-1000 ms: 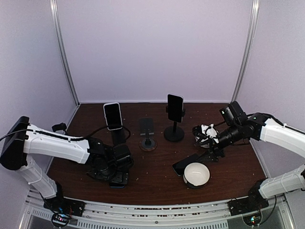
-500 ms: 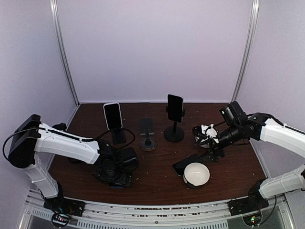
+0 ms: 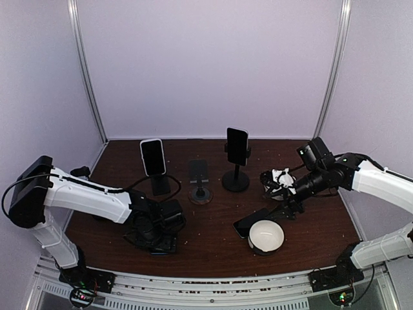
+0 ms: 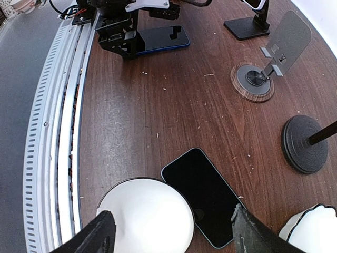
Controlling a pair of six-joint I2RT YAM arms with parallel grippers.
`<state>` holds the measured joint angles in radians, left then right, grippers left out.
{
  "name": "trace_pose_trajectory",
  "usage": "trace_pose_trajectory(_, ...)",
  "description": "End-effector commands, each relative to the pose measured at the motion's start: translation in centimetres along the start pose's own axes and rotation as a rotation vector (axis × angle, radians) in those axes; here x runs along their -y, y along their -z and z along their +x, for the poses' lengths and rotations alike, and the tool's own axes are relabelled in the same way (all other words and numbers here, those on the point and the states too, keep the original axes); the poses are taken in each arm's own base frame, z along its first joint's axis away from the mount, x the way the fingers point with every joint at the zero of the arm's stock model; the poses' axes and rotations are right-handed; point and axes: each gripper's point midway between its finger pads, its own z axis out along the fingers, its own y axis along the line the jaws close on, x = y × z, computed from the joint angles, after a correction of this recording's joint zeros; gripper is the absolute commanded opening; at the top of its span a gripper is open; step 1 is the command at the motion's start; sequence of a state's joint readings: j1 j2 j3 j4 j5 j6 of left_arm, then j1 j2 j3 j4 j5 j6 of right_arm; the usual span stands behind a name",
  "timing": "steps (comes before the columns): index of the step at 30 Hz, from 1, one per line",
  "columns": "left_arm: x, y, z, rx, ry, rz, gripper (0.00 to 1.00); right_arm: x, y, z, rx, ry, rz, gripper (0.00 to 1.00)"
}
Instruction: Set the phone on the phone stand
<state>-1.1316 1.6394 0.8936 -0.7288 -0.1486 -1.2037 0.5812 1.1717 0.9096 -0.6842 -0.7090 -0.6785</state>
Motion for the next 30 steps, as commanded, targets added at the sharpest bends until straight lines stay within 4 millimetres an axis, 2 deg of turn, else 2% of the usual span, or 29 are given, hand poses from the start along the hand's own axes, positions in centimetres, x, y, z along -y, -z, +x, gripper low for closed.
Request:
trace_pose_trajectory(1, -2.1, -1.9, 2.7, -0.119, -0.024, -0.063, 0.87, -0.3, -0.2, 0.0, -0.006, 0.017, -0.003, 0.78)
trace_pose_trajectory(9, -3.1, -2.4, 2.4, -0.116, -0.007, -0.089, 0.87, -0.4, -0.2, -0.1, -0.006, 0.02, -0.002, 0.78)
trace_pose_trajectory(14, -3.3, -2.2, 2.6, -0.118, -0.016, -0.085, 0.71, -0.4, -0.1, -0.1, -0.005, 0.023, -0.004, 0.78)
trace_pose_trajectory(21, -3.1, 0.5, 0.4, -0.027, -0.173, -0.111, 0.52, -0.6, -0.2, -0.2, -0.001, 0.019, -0.016, 0.79)
trace_pose_trajectory(22, -2.9, 1.0, 0.0, -0.002, -0.214, -0.108, 0.47, -0.7, -0.2, -0.2, 0.001, 0.017, -0.019, 0.79)
trace_pose_trajectory(24, -3.1, 1.8, -0.7, 0.032, -0.281, -0.132, 0.28, -0.7, -0.2, -0.3, 0.003, 0.014, -0.024, 0.79)
trace_pose_trajectory(26, -3.3, 2.1, -1.1, 0.051, -0.339, -0.145, 0.0, -0.7, -0.2, -0.3, 0.002, 0.012, -0.024, 0.79)
trace_pose_trajectory(30, -3.3, 2.5, -1.2, 0.055, -0.425, -0.142, 0.0, -0.7, -0.3, -0.3, 0.0, 0.006, -0.027, 0.79)
